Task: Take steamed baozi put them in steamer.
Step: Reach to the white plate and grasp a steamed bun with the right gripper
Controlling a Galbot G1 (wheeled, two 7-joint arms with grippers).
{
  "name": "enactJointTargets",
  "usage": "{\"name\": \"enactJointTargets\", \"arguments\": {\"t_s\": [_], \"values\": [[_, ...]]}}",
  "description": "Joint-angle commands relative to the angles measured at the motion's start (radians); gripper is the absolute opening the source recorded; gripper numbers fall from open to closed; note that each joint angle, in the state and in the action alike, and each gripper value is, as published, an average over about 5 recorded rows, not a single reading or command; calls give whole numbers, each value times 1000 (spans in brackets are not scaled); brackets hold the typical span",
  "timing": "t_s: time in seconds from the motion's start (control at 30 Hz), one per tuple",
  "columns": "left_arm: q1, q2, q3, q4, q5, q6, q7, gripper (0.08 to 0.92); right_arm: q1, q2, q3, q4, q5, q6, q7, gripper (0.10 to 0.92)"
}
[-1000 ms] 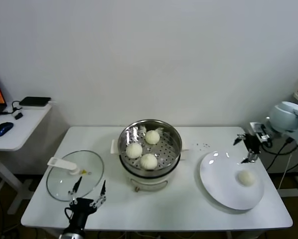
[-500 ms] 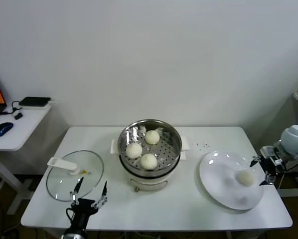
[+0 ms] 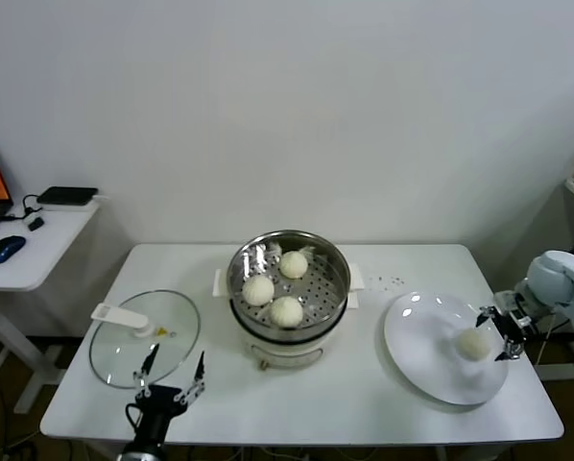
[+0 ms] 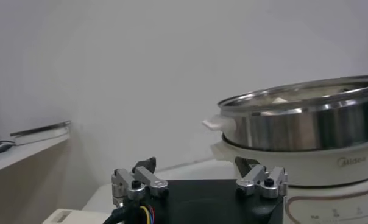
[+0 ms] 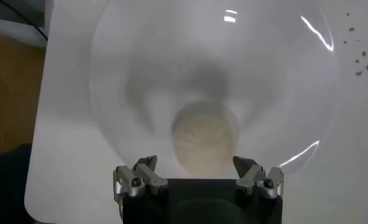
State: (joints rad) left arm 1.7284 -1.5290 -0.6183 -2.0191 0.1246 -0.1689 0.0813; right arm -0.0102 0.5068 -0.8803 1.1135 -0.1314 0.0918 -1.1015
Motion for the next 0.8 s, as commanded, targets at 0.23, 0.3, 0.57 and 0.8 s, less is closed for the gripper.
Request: {"name": "enactJointTargets", "arguments": {"t_s": [0.23, 0.3, 0.57, 0.8], "values": [[0, 1, -5, 8, -1, -1, 0, 823, -36, 81, 53, -76, -46, 17, 12, 823], [0, 0, -6, 9, -1, -1, -1, 823, -36, 86, 54, -80, -49, 18, 11, 823], [-4, 1, -9, 16, -2, -1, -1, 823, -52, 90, 59, -85, -60, 18, 3, 823], [-8, 1, -7, 20, -2, 1, -1, 823, -62, 93, 71, -87, -68, 14, -3, 823]]}}
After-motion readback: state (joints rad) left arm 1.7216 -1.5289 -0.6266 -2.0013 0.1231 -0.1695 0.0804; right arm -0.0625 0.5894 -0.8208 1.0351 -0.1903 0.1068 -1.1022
